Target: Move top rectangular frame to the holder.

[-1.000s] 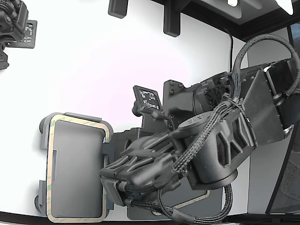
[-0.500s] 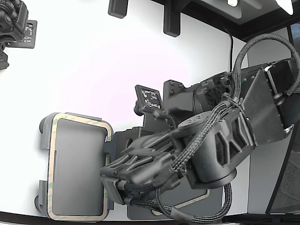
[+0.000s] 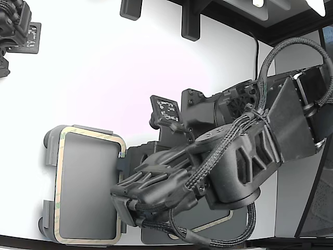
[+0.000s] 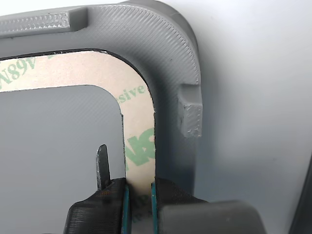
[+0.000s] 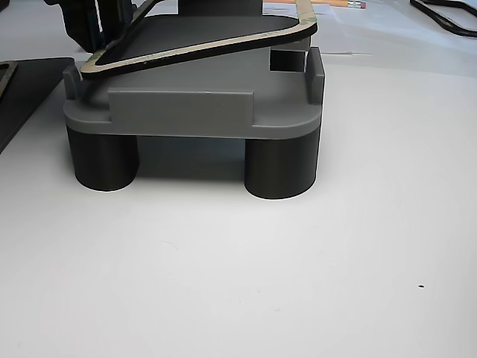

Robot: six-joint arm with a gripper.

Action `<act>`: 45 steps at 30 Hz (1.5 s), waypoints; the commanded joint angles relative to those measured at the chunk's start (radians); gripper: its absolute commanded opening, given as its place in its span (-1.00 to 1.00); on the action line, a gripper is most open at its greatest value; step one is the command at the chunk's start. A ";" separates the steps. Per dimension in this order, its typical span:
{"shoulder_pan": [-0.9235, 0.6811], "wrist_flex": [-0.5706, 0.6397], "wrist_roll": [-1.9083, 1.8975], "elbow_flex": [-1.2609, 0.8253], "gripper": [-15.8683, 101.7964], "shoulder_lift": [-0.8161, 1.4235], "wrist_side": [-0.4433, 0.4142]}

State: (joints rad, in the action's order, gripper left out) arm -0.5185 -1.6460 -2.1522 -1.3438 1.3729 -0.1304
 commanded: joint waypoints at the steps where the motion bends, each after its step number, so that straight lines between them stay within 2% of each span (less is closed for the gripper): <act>1: 0.012 -0.011 0.000 0.015 -0.91 0.025 0.005; 31: 0.020 -0.011 0.008 0.015 -0.91 0.015 0.008; 35: 0.020 -0.011 0.011 0.017 -0.74 0.014 0.006; 45: 0.020 -0.011 0.014 0.015 -0.60 0.011 0.011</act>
State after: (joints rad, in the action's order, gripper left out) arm -0.5154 -1.6460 -2.1384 -1.3545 1.3652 -0.1212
